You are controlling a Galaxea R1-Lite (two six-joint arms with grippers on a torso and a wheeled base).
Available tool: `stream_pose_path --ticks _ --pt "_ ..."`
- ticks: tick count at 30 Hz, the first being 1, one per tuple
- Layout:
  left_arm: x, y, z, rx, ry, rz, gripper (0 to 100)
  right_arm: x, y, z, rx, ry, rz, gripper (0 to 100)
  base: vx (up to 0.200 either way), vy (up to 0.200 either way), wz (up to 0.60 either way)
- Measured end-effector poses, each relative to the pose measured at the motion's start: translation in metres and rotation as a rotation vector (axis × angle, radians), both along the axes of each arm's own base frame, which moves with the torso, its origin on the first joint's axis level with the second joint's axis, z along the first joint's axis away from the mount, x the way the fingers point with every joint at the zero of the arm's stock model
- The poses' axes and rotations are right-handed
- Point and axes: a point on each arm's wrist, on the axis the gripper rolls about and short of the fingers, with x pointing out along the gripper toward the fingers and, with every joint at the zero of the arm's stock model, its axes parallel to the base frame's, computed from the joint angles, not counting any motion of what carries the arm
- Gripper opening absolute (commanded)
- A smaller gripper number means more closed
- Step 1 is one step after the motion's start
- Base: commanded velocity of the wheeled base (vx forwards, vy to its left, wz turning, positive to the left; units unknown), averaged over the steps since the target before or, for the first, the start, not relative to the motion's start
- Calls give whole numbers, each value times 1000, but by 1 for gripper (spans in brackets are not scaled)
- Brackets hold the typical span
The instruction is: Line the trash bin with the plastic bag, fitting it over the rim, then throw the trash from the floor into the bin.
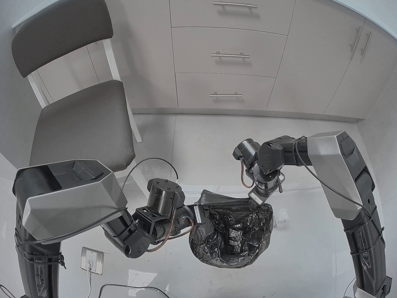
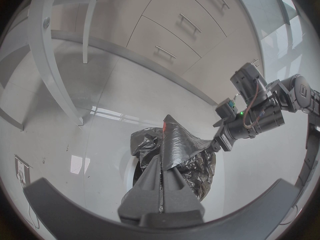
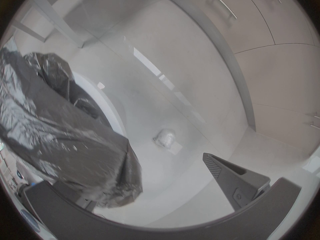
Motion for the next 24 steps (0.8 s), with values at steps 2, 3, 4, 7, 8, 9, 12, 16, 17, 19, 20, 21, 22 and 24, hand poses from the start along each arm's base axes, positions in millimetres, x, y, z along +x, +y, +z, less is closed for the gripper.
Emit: stream_pose_path --ticks 2,3,4,7,8,9,12,16,17,19,20,21,22,24 --pt "-1 -1 0 4 -2 -6 0 4 4 -3 39 -30 -6 100 0 0 0" --pt "-1 -1 0 6 -2 -7 0 5 5 -5 56 -42 -8 100 0 0 0" --pt "-1 -1 0 6 -3 -8 0 6 7 -7 71 -54 -9 100 0 0 0" --pt "-2 -1 0 7 -3 -9 0 12 12 -13 112 -102 -10 100 0 0 0" --pt "-2 -1 0 7 -4 -9 0 15 13 -16 124 -119 -12 100 0 0 0" --pt "-2 -1 0 8 -3 -9 0 17 14 -18 135 -138 -14 100 0 0 0" --pt "-1 -1 0 10 -5 -10 0 24 16 -23 172 -194 -28 100 0 0 0" --pt "-1 1 -1 53 -36 -38 0 27 15 -30 182 -203 -41 100 0 0 0" --pt "0 2 -1 65 -45 -45 0 27 15 -31 184 -203 -44 100 0 0 0" --pt "1 3 -1 75 -52 -49 0 27 16 -31 189 -205 -51 100 0 0 0" --pt "1 3 -1 77 -53 -50 0 26 17 -30 190 -205 -51 100 0 0 0" --pt "1 3 0 77 -54 -51 0 25 18 -29 190 -204 -50 100 0 0 0" --pt "1 3 1 77 -57 -52 0 24 19 -28 190 -203 -47 100 0 0 0" --pt "0 3 2 75 -59 -53 0 22 21 -24 190 -201 -41 100 0 0 0"
